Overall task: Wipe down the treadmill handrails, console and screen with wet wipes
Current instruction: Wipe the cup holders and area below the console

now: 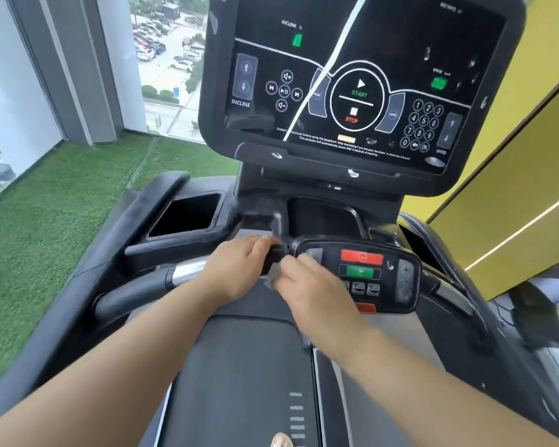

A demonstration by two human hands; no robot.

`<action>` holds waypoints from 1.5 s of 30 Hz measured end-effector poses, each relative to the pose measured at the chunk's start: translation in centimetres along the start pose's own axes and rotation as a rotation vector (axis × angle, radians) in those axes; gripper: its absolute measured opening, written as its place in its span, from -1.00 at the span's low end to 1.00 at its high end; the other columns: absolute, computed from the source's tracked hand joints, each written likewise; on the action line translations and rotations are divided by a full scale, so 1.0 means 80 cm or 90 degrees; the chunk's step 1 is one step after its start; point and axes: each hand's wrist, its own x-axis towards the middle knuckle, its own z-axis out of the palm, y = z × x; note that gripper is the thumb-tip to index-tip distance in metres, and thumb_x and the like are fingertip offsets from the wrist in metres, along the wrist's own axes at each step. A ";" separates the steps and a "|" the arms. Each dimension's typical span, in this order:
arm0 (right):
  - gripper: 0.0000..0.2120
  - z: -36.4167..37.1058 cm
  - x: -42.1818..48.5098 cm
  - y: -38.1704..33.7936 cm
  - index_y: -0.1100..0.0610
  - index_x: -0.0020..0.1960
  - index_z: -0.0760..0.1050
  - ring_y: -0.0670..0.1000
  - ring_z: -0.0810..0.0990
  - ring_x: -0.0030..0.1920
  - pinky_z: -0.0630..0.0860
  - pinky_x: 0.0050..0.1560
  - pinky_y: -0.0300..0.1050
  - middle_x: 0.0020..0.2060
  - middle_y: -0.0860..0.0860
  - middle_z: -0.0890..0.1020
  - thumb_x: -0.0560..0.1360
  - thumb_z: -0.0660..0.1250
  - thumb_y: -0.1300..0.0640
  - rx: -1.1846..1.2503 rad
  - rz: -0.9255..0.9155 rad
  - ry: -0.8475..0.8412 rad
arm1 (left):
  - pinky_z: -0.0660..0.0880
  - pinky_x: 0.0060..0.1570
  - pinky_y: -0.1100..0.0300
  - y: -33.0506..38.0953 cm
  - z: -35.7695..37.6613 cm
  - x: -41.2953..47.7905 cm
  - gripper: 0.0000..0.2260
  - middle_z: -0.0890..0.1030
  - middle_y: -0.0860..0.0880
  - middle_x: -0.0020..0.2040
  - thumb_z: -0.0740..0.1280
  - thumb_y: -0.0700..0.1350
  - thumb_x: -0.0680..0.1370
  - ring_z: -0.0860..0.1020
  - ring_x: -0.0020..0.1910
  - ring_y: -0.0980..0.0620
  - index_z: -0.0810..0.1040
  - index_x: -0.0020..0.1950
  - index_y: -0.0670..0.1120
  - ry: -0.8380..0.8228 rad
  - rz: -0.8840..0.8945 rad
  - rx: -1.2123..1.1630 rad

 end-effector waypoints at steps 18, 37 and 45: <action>-0.85 0.004 -0.051 0.050 0.26 -0.11 0.64 -0.02 0.43 -0.22 0.42 -0.15 -0.26 -0.30 0.09 0.50 0.48 0.32 0.22 0.127 0.221 0.189 | 0.26 0.18 0.15 -0.002 0.015 0.006 -0.52 0.51 0.02 0.29 -0.14 0.02 0.58 0.42 0.27 -0.03 0.46 0.29 0.00 0.060 0.053 0.184; -0.93 0.006 -0.053 0.031 0.21 -0.23 0.60 0.01 0.42 -0.36 0.45 -0.36 -0.08 -0.36 0.04 0.44 0.42 0.39 0.23 0.158 0.198 0.119 | 0.26 0.18 0.13 -0.010 0.020 0.005 -0.43 0.52 0.03 0.26 -0.19 0.08 0.48 0.44 0.24 -0.04 0.45 0.30 0.01 0.085 0.084 0.225; -0.88 0.010 -0.040 0.018 0.20 -0.25 0.58 0.01 0.38 -0.37 0.40 -0.38 -0.13 -0.36 0.01 0.38 0.45 0.37 0.20 0.140 0.221 0.160 | 0.25 0.18 0.14 -0.011 0.023 0.006 -0.50 0.52 0.03 0.26 -0.13 0.03 0.53 0.43 0.26 -0.04 0.45 0.31 0.00 0.097 0.073 0.226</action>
